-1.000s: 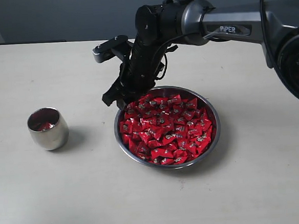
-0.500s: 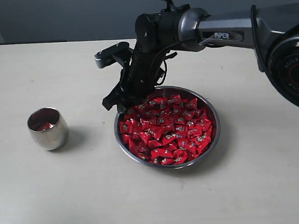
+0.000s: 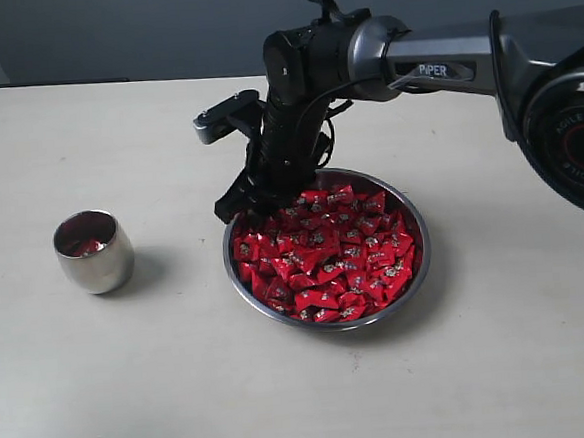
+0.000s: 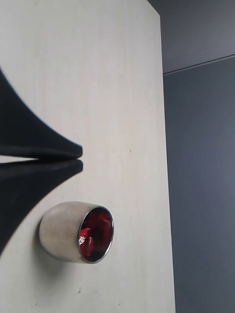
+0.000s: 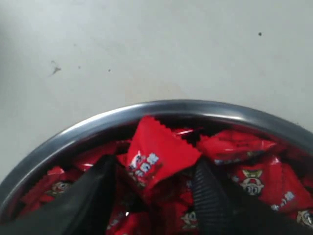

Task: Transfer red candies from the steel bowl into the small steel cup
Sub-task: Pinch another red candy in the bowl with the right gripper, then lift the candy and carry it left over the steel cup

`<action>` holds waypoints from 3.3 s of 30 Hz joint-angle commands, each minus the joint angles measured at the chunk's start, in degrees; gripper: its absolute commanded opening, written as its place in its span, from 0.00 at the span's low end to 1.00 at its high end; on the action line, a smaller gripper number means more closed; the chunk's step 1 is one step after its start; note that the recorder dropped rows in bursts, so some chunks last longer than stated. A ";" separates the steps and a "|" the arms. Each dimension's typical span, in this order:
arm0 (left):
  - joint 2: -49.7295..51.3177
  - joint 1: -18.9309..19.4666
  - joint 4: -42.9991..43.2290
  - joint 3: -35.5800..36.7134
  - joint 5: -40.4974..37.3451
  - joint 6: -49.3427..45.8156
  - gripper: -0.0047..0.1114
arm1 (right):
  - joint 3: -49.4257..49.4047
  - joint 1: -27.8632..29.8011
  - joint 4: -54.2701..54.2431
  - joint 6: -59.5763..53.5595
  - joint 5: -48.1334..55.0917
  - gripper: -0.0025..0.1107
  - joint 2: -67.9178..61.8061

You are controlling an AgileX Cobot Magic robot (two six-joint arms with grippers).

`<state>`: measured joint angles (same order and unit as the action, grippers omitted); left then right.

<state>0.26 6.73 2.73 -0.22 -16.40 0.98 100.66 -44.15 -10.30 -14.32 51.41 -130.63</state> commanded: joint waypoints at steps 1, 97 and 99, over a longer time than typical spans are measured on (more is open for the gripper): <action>-0.26 0.03 -0.13 0.22 0.09 0.14 0.04 | 0.07 0.23 0.97 0.95 -0.23 0.44 0.04; -0.26 0.03 -0.13 0.22 0.09 0.14 0.04 | 0.32 0.23 5.51 5.54 0.45 0.15 4.65; -0.26 0.03 -0.13 0.22 0.09 0.14 0.04 | 0.32 0.23 5.73 6.42 1.06 0.15 5.48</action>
<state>0.26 6.73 2.73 -0.22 -16.40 0.98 100.67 -44.15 -5.07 -8.82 51.64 -126.52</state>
